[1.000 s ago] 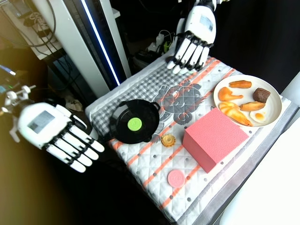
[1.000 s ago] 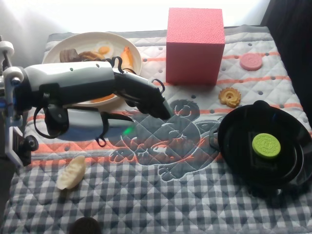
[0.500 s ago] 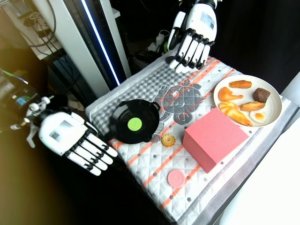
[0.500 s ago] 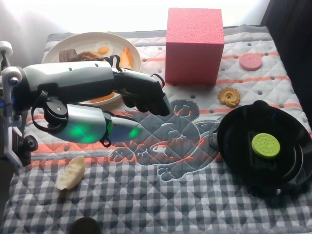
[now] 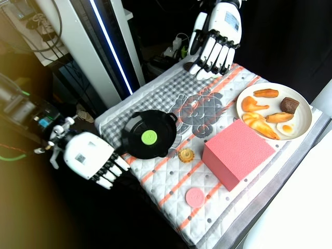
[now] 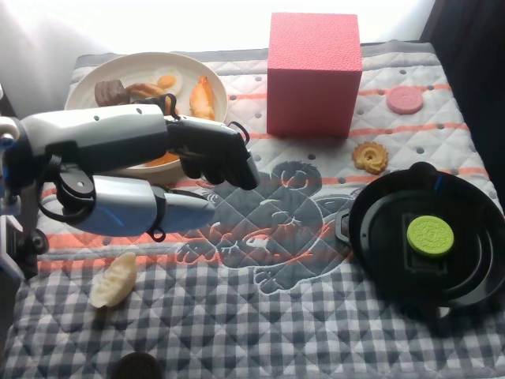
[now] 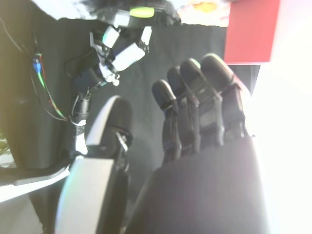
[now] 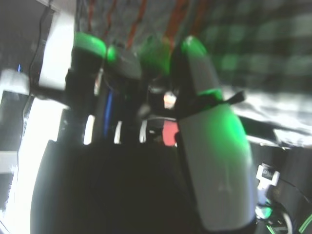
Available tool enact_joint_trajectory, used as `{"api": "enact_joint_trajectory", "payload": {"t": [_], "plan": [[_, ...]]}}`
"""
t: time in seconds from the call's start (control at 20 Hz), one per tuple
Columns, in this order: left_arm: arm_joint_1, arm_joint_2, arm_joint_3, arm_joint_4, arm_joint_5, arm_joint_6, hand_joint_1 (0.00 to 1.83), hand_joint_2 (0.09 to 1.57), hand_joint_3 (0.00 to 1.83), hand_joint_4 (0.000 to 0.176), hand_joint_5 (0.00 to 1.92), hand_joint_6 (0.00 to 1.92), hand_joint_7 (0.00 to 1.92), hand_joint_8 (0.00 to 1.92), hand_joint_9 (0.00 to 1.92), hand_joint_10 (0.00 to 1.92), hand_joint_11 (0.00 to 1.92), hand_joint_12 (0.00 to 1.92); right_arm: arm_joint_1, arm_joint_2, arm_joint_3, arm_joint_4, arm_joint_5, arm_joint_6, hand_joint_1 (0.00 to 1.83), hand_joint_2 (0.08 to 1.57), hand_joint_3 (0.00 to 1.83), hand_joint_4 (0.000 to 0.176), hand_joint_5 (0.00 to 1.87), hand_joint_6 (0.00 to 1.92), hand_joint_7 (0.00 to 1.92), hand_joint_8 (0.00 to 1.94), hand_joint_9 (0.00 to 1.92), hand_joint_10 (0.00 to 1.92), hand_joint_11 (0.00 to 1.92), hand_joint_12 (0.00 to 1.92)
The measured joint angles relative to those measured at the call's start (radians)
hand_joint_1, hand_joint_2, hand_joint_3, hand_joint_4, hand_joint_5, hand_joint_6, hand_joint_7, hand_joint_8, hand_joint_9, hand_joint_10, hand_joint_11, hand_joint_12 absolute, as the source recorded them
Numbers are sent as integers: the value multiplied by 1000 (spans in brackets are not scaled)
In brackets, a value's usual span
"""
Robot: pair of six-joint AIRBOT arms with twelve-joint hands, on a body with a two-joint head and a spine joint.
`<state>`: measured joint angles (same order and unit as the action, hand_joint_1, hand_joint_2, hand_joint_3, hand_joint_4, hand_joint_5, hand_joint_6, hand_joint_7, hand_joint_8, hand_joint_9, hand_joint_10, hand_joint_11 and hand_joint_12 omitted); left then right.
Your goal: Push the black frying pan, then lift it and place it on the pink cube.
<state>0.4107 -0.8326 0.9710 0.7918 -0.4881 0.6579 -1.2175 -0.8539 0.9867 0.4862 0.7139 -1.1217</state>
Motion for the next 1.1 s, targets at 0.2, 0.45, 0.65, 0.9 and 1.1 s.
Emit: {"api": "enact_joint_trajectory", "payload": {"t": [0.2,0.45,0.65,0.9,1.1], "plan": [[19,3,0,-55,-13,26,799,1397,0,0,292,876,259,839,141,1182,0,1549,0,-7,7,15,0,-2,1540,1284,27,176,1477,1921,1676,1941,1741,1921,1531,1921],[43,16,-1,-120,-25,73,829,1412,2,0,241,1017,300,765,167,1145,0,1587,-35,-9,-14,42,77,-3,1281,1355,53,176,1410,1921,1613,1941,1701,1921,1705,1921],[58,19,-7,-144,-29,92,829,1425,7,0,313,896,349,665,190,1132,0,1557,-76,9,-63,55,201,6,1335,1359,40,176,1381,1921,1621,1941,1704,1921,1712,1921],[79,19,-7,-179,-45,110,844,1400,0,0,307,908,379,614,238,1053,0,1541,-139,32,-118,26,382,34,1363,1348,23,176,1338,1921,1624,1941,1747,1921,1764,1921],[98,19,-8,-206,-48,128,839,1417,4,0,346,819,421,545,245,1020,0,1547,-161,54,-149,33,492,47,1327,1348,15,163,1376,1921,1653,1941,1777,1921,1785,1921]]}}
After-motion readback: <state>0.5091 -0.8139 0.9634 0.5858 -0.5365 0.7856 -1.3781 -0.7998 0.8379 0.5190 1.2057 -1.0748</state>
